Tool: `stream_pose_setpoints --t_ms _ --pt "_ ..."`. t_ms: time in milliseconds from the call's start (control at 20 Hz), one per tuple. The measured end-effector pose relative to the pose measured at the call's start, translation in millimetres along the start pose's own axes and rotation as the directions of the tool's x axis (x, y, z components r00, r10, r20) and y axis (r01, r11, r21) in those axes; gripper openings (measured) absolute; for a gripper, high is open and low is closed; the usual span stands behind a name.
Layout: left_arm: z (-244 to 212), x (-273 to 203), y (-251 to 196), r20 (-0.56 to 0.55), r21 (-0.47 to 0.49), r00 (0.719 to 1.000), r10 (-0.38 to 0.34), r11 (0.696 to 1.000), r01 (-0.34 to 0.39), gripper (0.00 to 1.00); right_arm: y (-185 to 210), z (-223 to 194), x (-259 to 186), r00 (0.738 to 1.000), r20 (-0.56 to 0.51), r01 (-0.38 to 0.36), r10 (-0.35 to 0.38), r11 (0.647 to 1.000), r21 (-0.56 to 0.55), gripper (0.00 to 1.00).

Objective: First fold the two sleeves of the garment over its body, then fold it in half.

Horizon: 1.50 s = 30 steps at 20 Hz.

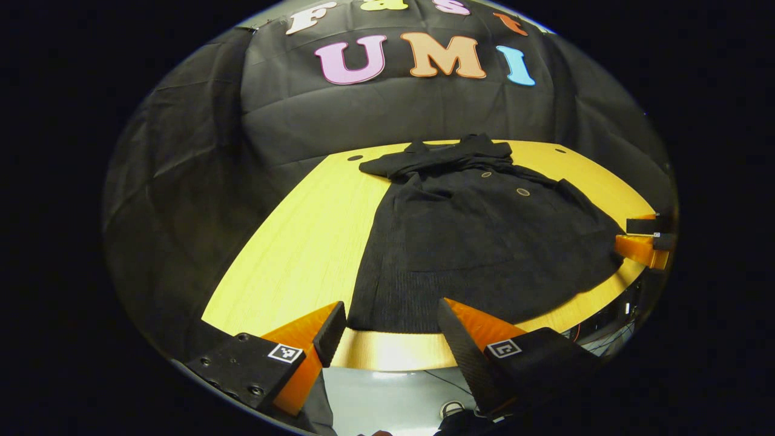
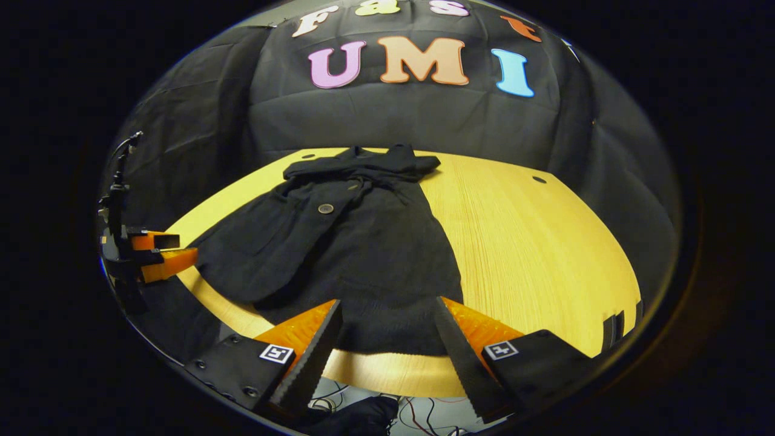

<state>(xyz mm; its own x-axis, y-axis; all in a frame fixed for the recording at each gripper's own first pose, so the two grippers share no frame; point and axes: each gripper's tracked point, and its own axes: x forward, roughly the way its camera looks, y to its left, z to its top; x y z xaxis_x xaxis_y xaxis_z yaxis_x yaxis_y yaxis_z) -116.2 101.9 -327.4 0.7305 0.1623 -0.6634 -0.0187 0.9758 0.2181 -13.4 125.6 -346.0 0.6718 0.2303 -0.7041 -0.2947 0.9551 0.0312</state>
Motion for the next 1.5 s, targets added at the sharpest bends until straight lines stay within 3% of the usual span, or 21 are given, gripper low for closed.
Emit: stream_pose_setpoints --t_ms 150,300,400,550,700,750,900,950,1000,1050,1150,1350,1500 --pt "-6.7 5.8 -2.7 -0.009 0.003 1.0 -0.021 1.0 0.021 0.95 -2.1 -18.7 7.2 0.998 -0.056 0.014 -0.015 1.0 -0.02 0.98" --pt "-8.3 5.8 -7.3 -0.007 0.008 0.999 -0.038 0.999 0.038 0.95 -1.3 -19.8 4.7 0.999 -0.035 0.004 -0.002 0.997 0.072 0.98" --pt "-9.0 8.0 -7.6 0.005 -0.014 0.999 -0.05 0.999 0.05 0.92 0.8 -21.2 6.6 1.0 -0.019 0.01 -0.009 0.998 0.064 0.96" --pt "-14.2 7.8 -8.8 0.01 -0.137 0.998 -0.061 0.989 0.062 0.88 2.1 -19.9 7.2 1.0 -0.006 0.009 -0.009 0.998 0.07 0.98" --pt "-12.5 9.5 -21.6 -0.008 -0.109 0.997 -0.079 0.991 0.078 0.79 10.3 -21.8 8.4 0.999 -0.032 -0.006 0.009 0.997 0.071 0.93" --pt "-11.9 7.9 -28.3 -0.014 -0.115 0.995 -0.103 0.988 0.101 0.62 16.1 -20.7 8.0 0.999 -0.041 -0.016 0.018 0.998 0.059 0.87" --pt "-7.5 10.1 -36.9 -0.017 -0.136 0.994 -0.107 0.985 0.103 0.1 23.3 -20.1 6.7 0.998 -0.056 -0.029 0.029 0.999 0.015 0.54" --pt "-7.6 10.0 -37.3 -0.021 -0.135 0.995 -0.1 0.986 0.096 0.02 27.7 -20.1 6.0 0.997 -0.063 -0.042 0.043 0.999 0.015 0.43" --pt "-7.7 10.1 -37.4 -0.028 -0.133 0.995 -0.097 0.987 0.093 0.0 29.8 -19.8 5.0 0.997 -0.067 -0.048 0.049 0.999 0.016 0.36" --pt "-7.5 8.4 -37.0 -0.032 -0.136 0.994 -0.103 0.986 0.098 0.0 31.4 -19.3 4.9 0.996 -0.074 -0.053 0.054 0.999 0.012 0.22" --pt "-7.3 8.6 -34.9 -0.045 -0.172 0.991 -0.124 0.978 0.114 0.0 31.1 -17.7 3.8 0.995 -0.082 -0.048 0.047 0.999 -0.003 0.15" --pt "-5.1 11.5 -24.2 -0.084 -0.213 0.988 -0.128 0.971 0.108 0.0 30.8 -7.7 -0.6 0.996 -0.091 -0.027 0.021 0.997 -0.068 0.08" --pt "20.7 14.1 -13.0 -0.05 -0.208 0.991 -0.121 0.972 0.108 0.0 29.2 20.4 -1.1 0.998 -0.057 -0.035 0.03 0.995 -0.091 0.08"
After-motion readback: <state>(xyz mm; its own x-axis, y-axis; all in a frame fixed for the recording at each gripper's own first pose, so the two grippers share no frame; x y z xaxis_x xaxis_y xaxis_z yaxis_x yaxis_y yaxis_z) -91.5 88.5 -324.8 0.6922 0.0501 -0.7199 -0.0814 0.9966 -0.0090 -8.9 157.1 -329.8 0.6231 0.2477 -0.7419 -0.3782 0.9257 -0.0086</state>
